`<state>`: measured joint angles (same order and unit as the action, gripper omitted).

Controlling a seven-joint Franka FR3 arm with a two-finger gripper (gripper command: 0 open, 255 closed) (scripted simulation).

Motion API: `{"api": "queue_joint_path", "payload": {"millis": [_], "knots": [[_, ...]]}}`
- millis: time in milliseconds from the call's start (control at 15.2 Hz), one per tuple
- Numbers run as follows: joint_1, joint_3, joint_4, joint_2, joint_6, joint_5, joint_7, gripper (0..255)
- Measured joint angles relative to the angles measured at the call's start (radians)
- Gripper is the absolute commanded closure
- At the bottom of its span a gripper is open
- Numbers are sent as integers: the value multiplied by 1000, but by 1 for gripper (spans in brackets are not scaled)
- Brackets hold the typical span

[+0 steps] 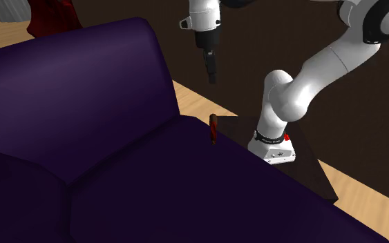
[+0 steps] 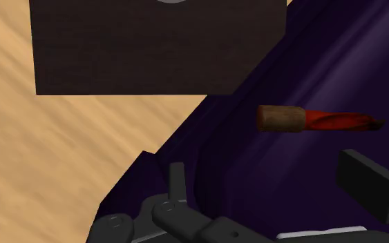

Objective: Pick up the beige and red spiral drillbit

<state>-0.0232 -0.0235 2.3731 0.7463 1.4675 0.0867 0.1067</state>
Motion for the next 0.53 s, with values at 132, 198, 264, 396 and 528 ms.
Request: {"api": "queue_joint_path", "payload": {"millis": [132, 198, 264, 396, 528], "knots": [[17, 3, 10, 2, 16, -9, 31, 0], [47, 16, 24, 1, 45, -17, 80, 0], [80, 25, 49, 10, 78, -31, 140, 0], [155, 47, 105, 31, 151, -59, 271, 0], [231, 62, 182, 67, 237, -91, 410, 0]]}}
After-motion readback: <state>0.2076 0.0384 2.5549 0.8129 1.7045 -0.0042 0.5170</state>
